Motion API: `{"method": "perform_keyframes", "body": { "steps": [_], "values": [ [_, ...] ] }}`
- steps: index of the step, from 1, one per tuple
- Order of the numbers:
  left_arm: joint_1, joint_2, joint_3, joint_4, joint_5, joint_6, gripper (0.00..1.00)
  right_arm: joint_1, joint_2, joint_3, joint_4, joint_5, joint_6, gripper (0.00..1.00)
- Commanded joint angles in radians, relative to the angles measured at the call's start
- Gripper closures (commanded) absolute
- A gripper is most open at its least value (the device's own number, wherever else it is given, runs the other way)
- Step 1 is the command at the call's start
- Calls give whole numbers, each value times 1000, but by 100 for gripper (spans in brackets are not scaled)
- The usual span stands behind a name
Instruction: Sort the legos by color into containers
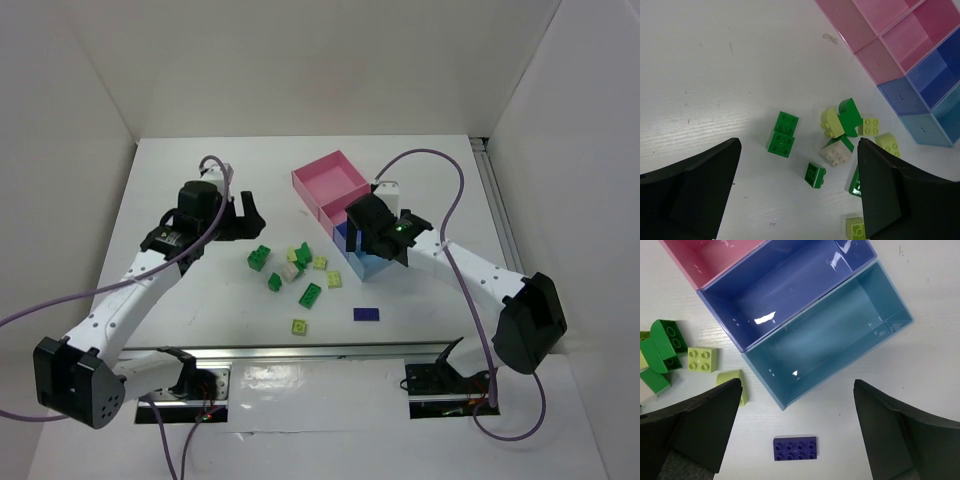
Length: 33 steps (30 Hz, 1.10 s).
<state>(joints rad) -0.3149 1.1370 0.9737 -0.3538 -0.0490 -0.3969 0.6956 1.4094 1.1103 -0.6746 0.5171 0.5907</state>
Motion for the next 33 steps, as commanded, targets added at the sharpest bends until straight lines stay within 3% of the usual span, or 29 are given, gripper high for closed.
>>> {"method": "perform_keyframes", "body": {
  "steps": [1, 6, 9, 14, 16, 25, 33],
  "values": [
    [-3, 21, 63, -31, 34, -5, 0, -5, -18, 46, 1, 0, 15, 0],
    [-3, 12, 74, -31, 21, -25, 0, 37, -64, 27, 23, -14, 18, 0],
    [-3, 12, 74, -31, 1, -36, 3, 139, -64, 0, 90, -26, 9, 0],
    [-3, 21, 97, -91, -61, -48, 5, 361, 81, 51, 49, 72, 147, 0],
    [-3, 21, 97, -91, -61, -48, 5, 389, 146, 51, 59, 58, 176, 8],
    [-3, 30, 97, -100, -60, -57, 5, 315, 76, -156, 259, -71, 219, 31],
    [-3, 83, 88, -91, -28, -89, 5, 217, 149, -178, 349, -166, 120, 31]
  ]
}}
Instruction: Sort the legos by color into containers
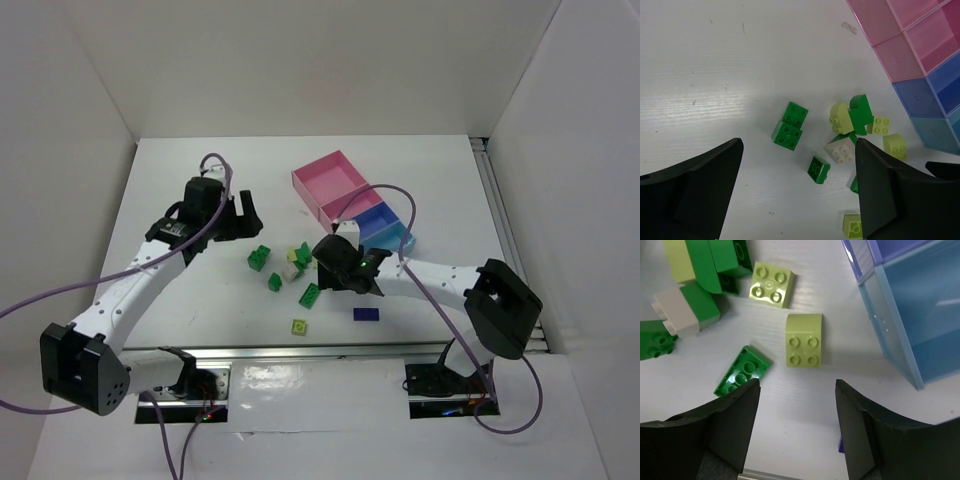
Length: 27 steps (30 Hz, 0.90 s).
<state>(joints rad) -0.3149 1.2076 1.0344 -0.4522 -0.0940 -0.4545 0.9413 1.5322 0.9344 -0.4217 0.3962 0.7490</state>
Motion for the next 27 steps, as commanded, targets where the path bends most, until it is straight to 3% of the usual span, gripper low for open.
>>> {"method": "perform_keyframes", "body": {
  "steps": [1, 9, 18, 22, 27],
  "values": [
    [-3, 12, 27, 16, 17, -45, 5, -50, 35, -2, 106, -75, -63, 31],
    [-3, 24, 18, 26, 43, -55, 6, -70, 153, 61, 118, -74, -86, 35],
    [-3, 24, 9, 26, 25, -46, 6, -70, 184, 104, 94, -40, -86, 71],
    [-3, 24, 9, 26, 14, -46, 1, -49, 88, 165, 37, 10, -134, 73],
    [7, 33, 29, 6, -75, -46, 1, -82, 5, 236, 0, 104, -191, 73]
  ]
}}
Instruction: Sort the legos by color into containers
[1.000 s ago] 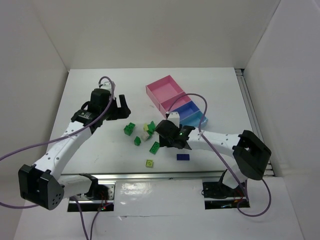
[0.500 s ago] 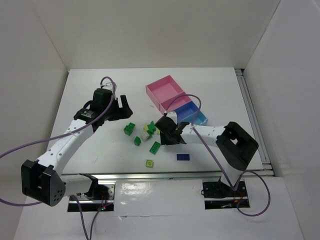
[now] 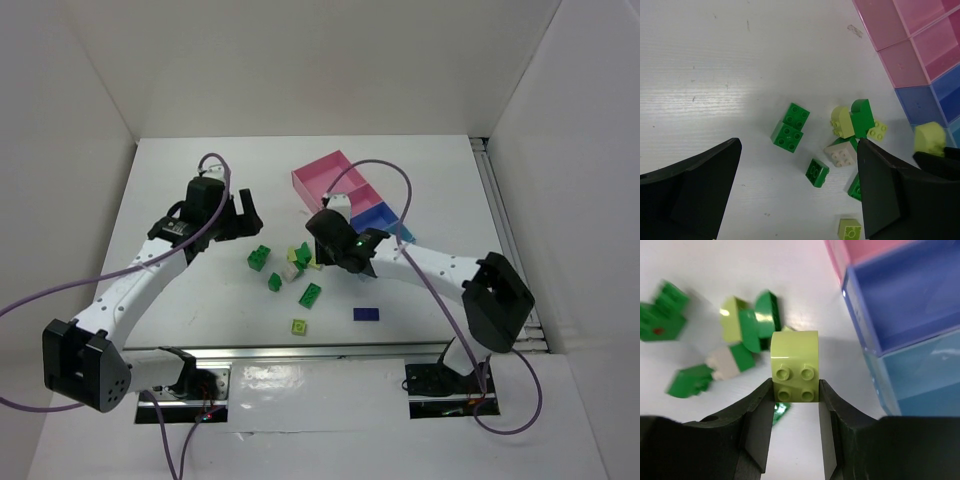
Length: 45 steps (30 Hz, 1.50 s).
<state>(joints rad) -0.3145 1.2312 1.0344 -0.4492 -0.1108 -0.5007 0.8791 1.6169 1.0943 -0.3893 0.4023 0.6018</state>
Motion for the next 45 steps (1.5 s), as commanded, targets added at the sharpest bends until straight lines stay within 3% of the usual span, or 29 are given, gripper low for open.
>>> {"method": "perform_keyframes", "body": {
  "steps": [1, 12, 17, 22, 23, 30, 36, 40, 45],
  "values": [
    [6, 22, 39, 3, -58, 1, 1, -38, -89, 85, -42, 98, -57, 73],
    [6, 31, 39, -10, -38, 1, 1, -239, 14, 130, 15, 41, -131, 71],
    [6, 51, 39, -9, -6, -9, 1, -255, 32, 163, 6, 27, -140, 38],
    [6, 51, 39, -9, -18, 1, 1, -203, -21, 151, -14, 66, -140, 38],
    [6, 42, 39, -9, -18, 1, 1, -187, -44, 142, -14, 66, -129, 43],
    [6, 42, 39, -9, -18, 1, 1, -31, -17, 87, 9, -28, -73, 45],
    [15, 51, 39, -9, -18, 19, 1, -19, 69, 68, 43, -134, -31, 37],
    [15, 51, 39, -9, -18, 19, 1, -19, 147, 90, 43, -154, -31, 37],
    [15, 60, 39, -19, -27, 28, 1, -19, 221, 122, 43, -149, -42, 29]
  ]
}}
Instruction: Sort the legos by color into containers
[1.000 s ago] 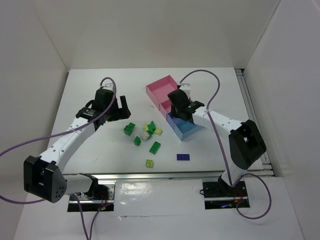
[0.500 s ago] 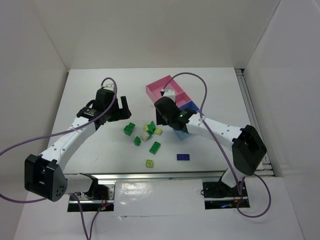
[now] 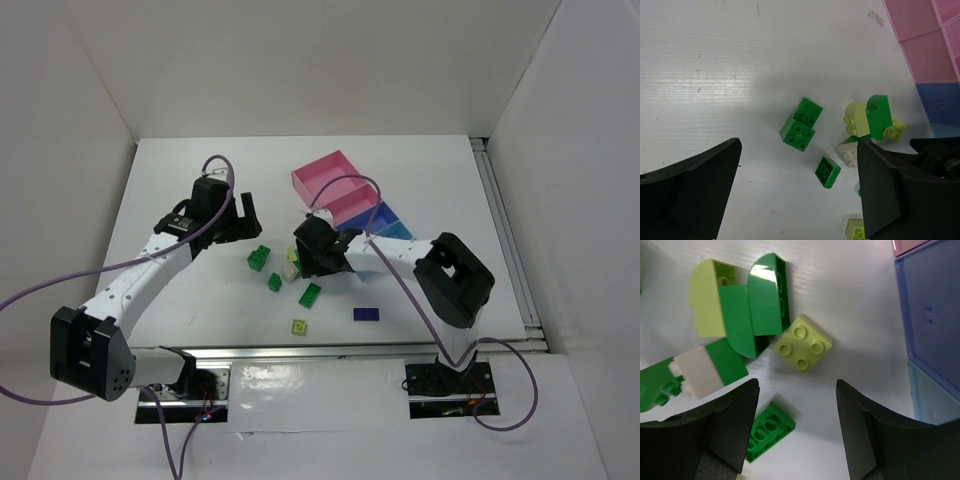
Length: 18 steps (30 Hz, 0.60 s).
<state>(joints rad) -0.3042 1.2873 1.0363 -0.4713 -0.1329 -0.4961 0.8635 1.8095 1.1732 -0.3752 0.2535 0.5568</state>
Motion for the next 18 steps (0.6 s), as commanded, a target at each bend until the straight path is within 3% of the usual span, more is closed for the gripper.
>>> {"method": "perform_keyframes", "body": {
  "steps": [1, 12, 18],
  "values": [
    [5, 4, 38, 3, -5, 24, 1, -3, 28, 43, 29, 0, 3, 29],
    [5, 32, 38, 3, -14, 24, 1, -23, 139, 127, 50, 33, -6, 29],
    [5, 32, 38, 3, -14, 14, 1, -23, 160, 149, 41, 35, -6, 47]
  ]
}}
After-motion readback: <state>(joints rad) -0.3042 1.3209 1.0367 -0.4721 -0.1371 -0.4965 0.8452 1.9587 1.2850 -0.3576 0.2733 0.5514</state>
